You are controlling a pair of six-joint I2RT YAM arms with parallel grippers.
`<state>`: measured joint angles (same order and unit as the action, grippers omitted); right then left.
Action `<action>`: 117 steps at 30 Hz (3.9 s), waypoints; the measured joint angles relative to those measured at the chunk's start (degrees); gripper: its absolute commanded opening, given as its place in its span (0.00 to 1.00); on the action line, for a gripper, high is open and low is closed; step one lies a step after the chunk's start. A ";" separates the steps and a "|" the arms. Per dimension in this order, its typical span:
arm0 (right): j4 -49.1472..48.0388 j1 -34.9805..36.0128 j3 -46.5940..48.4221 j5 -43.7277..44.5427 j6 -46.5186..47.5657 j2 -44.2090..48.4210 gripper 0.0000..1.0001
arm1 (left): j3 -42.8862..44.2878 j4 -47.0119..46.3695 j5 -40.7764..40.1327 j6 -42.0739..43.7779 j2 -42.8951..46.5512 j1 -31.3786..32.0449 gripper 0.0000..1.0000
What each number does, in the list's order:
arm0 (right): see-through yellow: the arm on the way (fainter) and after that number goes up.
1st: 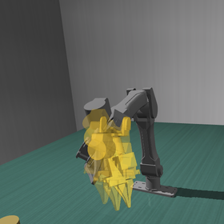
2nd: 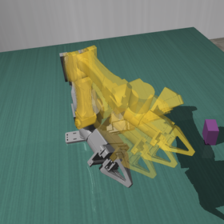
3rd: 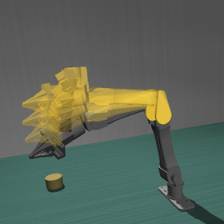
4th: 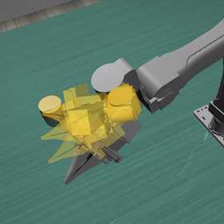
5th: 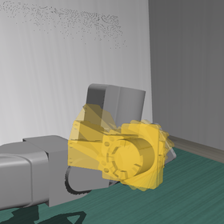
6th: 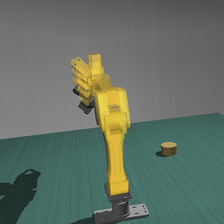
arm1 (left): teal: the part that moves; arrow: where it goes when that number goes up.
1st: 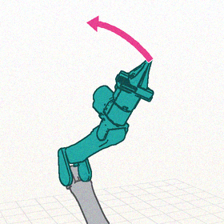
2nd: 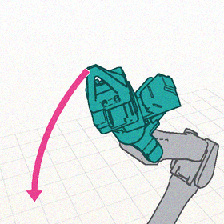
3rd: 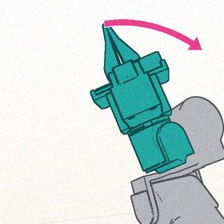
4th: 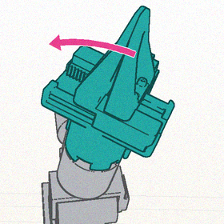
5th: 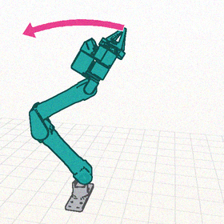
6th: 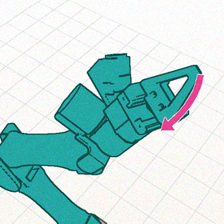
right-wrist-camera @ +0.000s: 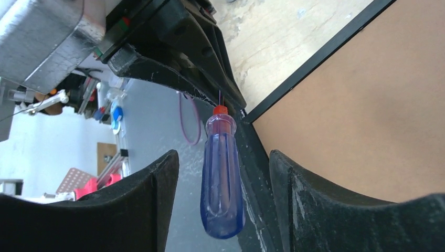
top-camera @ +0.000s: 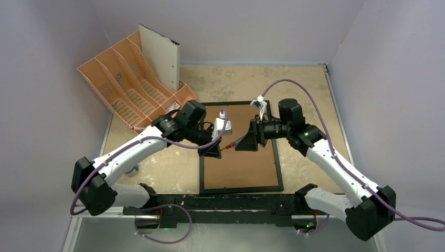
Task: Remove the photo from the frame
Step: Adjust the screwdriver, then adjust the photo frame at the center of the board.
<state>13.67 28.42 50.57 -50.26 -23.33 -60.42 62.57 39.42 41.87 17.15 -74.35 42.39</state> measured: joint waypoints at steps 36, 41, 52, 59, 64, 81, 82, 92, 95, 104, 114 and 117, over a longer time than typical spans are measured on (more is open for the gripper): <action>-1.64 0.00 1.62 -10.05 3.04 -9.25 0.23 | 3.91 6.27 2.10 3.54 -4.76 0.00 0.00; -1.53 -0.11 1.57 -10.10 3.67 -9.51 0.00 | 4.28 6.88 2.27 3.48 -5.35 0.00 0.02; -1.70 -0.20 -1.97 -3.93 2.40 -6.86 0.00 | 1.18 -2.82 -5.27 -3.54 -2.80 -2.08 0.85; 0.72 -0.68 -4.57 12.52 -0.81 -3.41 0.00 | -10.34 -17.62 -13.18 -18.91 5.60 -18.21 0.87; 4.55 -2.03 -4.55 27.21 -2.89 -1.66 0.00 | -16.06 -21.84 -18.69 -27.43 4.15 -19.56 0.88; 13.64 -16.72 1.88 56.39 -3.80 -5.07 0.00 | -29.00 -28.70 -18.34 -37.73 -0.87 -19.54 0.88; 13.64 -16.98 1.88 56.61 -3.63 -5.84 0.00 | -29.42 -29.00 -18.10 -37.86 -0.87 -19.50 0.88; 12.04 -18.60 1.88 54.80 -2.38 -10.91 0.00 | -30.60 -29.99 -16.70 -39.12 -0.96 -18.73 0.87; 11.28 -18.84 1.88 53.27 -1.97 -12.66 0.00 | -30.60 -30.64 -16.44 -39.19 -1.53 -17.11 0.86; 10.08 -19.45 2.10 50.51 0.13 -16.20 0.00 | -30.60 -33.29 -16.90 -41.44 -2.78 -11.87 0.82; 10.03 -20.35 8.83 49.29 3.61 -23.19 0.00 | -31.80 -37.88 -19.45 -49.09 -2.78 -3.45 0.78; 9.84 -20.39 10.95 48.96 3.85 -25.49 0.00 | -32.33 -39.10 -19.37 -51.32 -2.67 -1.14 0.78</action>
<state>23.51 8.03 61.52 -1.30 -19.49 -85.91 30.24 0.32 22.50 -34.17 -77.01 41.25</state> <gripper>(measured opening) 0.246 0.787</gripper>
